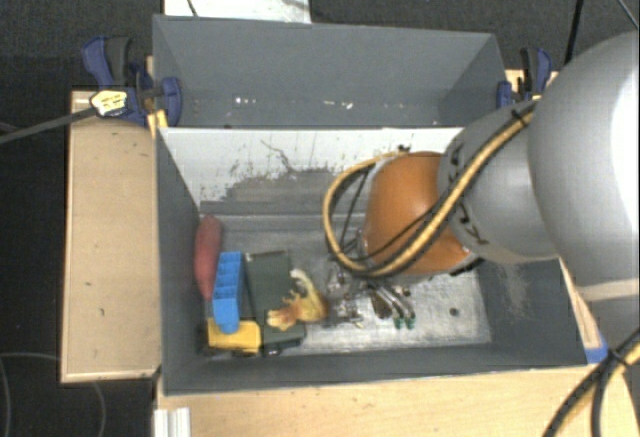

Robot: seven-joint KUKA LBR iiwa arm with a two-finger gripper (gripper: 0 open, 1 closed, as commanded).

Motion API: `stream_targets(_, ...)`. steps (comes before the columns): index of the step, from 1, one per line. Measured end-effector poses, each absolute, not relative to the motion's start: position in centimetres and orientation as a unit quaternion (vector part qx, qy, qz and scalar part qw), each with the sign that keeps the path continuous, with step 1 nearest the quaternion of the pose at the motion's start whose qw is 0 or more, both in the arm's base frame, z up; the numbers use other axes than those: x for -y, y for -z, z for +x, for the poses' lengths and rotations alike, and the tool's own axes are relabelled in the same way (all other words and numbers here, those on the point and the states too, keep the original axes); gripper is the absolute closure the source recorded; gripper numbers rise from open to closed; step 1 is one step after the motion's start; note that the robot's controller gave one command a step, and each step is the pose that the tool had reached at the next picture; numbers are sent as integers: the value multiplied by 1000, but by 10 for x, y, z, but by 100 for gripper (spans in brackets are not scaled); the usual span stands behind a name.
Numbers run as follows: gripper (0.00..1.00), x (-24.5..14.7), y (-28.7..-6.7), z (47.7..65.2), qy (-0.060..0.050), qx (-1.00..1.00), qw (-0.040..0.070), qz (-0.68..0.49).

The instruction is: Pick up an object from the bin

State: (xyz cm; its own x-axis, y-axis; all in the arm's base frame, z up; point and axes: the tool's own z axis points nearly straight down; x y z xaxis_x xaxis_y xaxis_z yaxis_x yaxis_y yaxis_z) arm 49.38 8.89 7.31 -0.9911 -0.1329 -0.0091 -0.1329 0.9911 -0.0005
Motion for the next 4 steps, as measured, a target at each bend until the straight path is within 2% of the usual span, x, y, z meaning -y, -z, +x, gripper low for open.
stream_targets(1,100,-89,-73,494,0,-998,5,-68)
stream_targets(2,100,-97,-121,504,0,-998,-2,-56)
stream_targets(3,100,-87,-157,487,0,-999,1,-50)
stream_targets(4,100,-90,-177,496,0,-998,0,-63)
